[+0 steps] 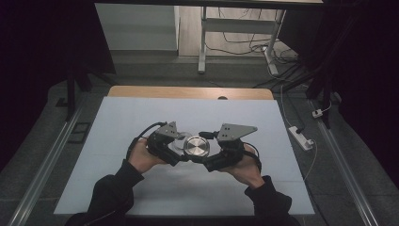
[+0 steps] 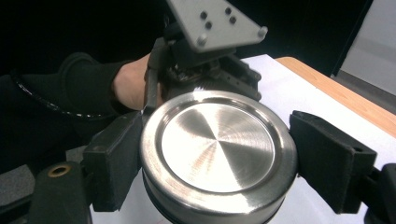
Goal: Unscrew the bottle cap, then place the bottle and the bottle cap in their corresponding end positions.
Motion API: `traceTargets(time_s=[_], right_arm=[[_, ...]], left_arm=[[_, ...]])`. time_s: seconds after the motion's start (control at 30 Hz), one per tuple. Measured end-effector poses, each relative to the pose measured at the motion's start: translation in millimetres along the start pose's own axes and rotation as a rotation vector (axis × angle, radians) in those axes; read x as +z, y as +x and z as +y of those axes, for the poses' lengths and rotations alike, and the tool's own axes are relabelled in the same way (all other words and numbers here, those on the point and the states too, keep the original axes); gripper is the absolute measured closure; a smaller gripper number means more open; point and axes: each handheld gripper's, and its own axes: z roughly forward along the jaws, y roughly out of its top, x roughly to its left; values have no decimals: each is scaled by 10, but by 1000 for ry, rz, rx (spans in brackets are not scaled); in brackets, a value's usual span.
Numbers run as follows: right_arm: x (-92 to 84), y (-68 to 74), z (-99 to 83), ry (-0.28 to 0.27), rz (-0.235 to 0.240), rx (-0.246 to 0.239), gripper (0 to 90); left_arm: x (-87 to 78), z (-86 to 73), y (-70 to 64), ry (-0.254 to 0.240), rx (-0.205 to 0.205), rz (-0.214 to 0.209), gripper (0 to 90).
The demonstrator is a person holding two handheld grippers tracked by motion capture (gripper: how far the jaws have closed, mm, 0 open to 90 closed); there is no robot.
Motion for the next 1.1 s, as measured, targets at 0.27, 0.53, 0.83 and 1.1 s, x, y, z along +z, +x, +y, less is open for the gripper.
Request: traceTargets(time_s=[0.27, 0.53, 0.83, 1.1], right_arm=[[-34, 92, -123, 9, -19, 12, 195], [-35, 154, -177, 11, -26, 9, 196], [-17, 260, -230, 16, -27, 11, 196], [6, 318, -342, 26, -27, 19, 195]], left_arm=[[-14, 1, 52, -13, -22, 35, 151], [-3, -12, 110, -22, -37, 61, 151], [-33, 38, 165, -55, -44, 86, 152], [-29, 80, 205, -61, -34, 94, 152]])
